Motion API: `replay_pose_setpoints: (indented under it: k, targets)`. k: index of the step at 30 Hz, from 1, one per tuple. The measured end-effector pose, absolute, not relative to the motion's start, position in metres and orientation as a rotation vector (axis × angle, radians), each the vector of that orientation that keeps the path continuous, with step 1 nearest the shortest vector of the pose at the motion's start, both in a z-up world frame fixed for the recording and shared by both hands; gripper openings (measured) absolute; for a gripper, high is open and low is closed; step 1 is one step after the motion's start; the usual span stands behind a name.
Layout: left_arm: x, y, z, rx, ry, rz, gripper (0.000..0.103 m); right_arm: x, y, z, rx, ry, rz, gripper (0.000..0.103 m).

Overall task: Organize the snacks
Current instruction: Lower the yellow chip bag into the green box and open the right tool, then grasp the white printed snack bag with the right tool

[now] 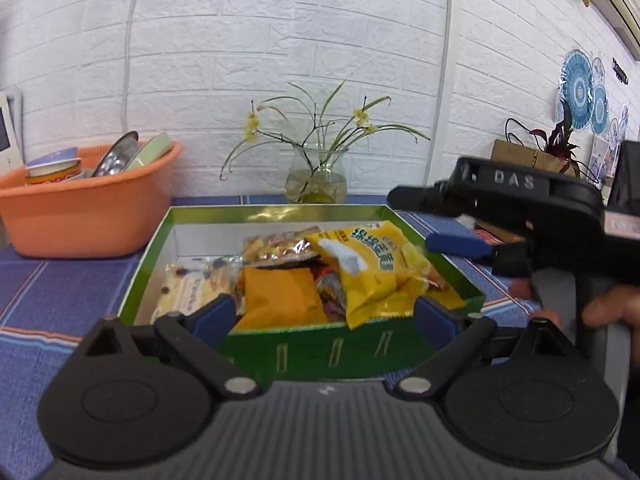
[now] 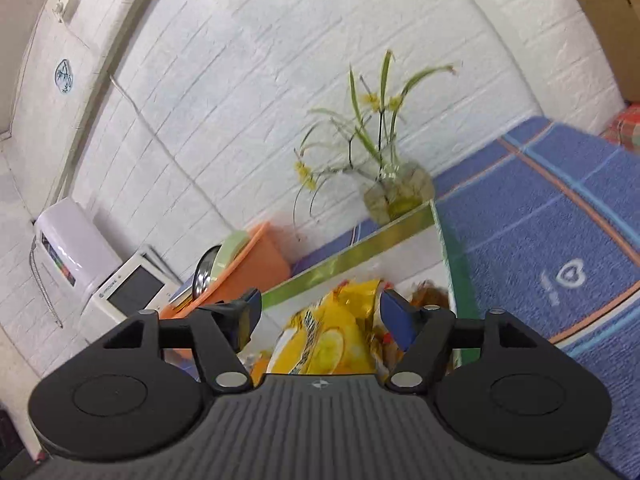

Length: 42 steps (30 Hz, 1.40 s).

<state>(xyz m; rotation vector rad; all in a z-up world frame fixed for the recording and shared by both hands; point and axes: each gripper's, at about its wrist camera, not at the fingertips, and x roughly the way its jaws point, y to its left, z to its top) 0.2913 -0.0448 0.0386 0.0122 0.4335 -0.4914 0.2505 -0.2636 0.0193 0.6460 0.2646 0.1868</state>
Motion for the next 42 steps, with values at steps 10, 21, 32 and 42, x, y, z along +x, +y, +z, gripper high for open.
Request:
replay_pose_setpoints:
  k: [10, 21, 32, 42]
  targets:
    - [0.235, -0.025, 0.008, 0.002, 0.517, -0.594, 0.098, 0.176, -0.275, 0.029, 0.723, 0.319, 0.308, 0.103]
    - [0.203, -0.053, -0.018, 0.047, 0.673, -0.889, 0.099, 0.088, -0.274, -0.037, 0.969, 0.679, 0.123, 0.103]
    - [0.191, -0.072, -0.035, 0.154, 0.632, -0.839, 0.099, 0.114, -0.240, -0.033, 0.766, 0.655, 0.233, 0.103]
    - [0.184, -0.072, -0.027, 0.199, 0.608, -0.809, 0.071, 0.110, -0.203, -0.021, 0.370, 0.581, 0.240, 0.061]
